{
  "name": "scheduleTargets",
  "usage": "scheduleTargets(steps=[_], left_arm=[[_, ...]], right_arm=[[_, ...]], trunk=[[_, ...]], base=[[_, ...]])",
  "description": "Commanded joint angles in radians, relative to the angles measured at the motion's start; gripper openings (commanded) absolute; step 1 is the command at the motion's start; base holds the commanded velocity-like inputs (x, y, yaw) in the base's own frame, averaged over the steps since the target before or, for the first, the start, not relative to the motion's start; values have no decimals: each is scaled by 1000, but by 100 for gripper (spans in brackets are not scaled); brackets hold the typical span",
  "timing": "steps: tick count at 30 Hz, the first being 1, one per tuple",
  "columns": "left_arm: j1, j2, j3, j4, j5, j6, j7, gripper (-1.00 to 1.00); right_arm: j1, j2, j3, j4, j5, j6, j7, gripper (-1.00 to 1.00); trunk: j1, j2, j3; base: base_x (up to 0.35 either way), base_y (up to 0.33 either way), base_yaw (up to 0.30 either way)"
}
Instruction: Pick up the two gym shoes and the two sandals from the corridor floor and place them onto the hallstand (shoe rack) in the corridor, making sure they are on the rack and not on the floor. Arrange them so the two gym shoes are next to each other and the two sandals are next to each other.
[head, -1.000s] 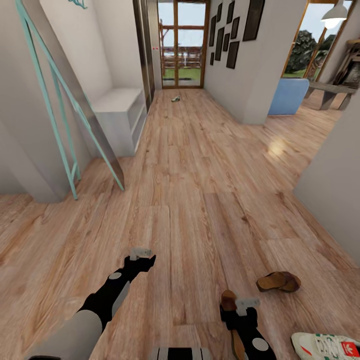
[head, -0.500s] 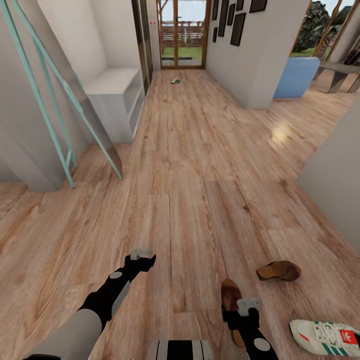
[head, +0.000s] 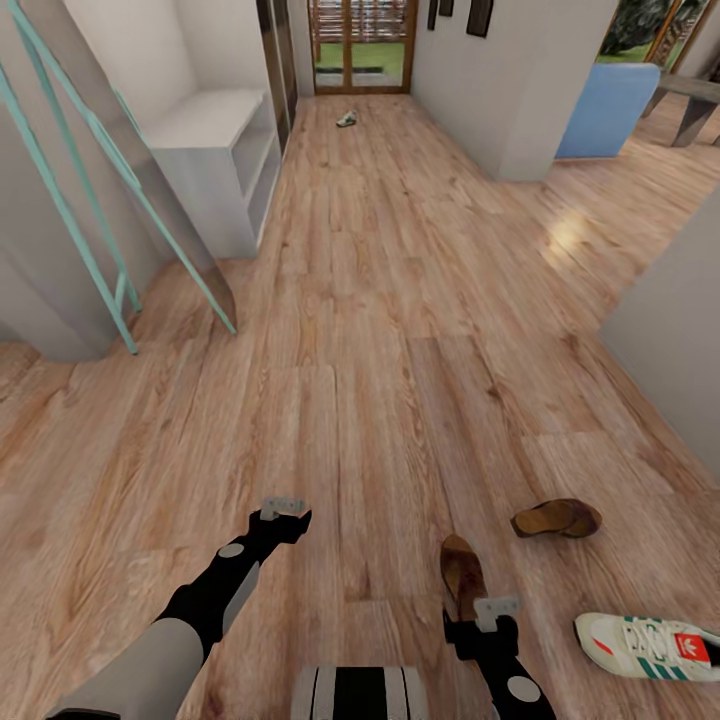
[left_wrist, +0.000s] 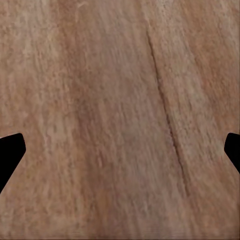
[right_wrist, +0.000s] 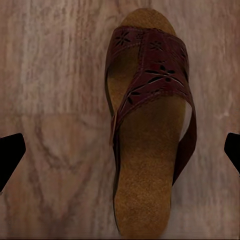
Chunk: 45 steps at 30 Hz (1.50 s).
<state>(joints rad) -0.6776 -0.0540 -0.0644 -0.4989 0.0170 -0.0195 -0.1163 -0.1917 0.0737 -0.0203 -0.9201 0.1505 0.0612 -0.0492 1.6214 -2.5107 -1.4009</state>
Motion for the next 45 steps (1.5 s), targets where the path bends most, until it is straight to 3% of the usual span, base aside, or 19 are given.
scheduleTargets(steps=[1,33,45], left_arm=[[0,0,-2,0,2,-2,-1,100],[7,-4,-3,0,2,-2,0,100],[7,-4,-3,0,2,-2,0,100]], right_arm=[[0,1,-2,-2,11,6,-1,100],[0,1,-3,-4,11,6,-1,100],[0,1,-4,-6,11,6,-1,100]], trunk=[[0,-1,-6],[15,-8,-181],[15,-8,-193]], base=[[0,0,-72],[0,0,-17],[0,0,0]])
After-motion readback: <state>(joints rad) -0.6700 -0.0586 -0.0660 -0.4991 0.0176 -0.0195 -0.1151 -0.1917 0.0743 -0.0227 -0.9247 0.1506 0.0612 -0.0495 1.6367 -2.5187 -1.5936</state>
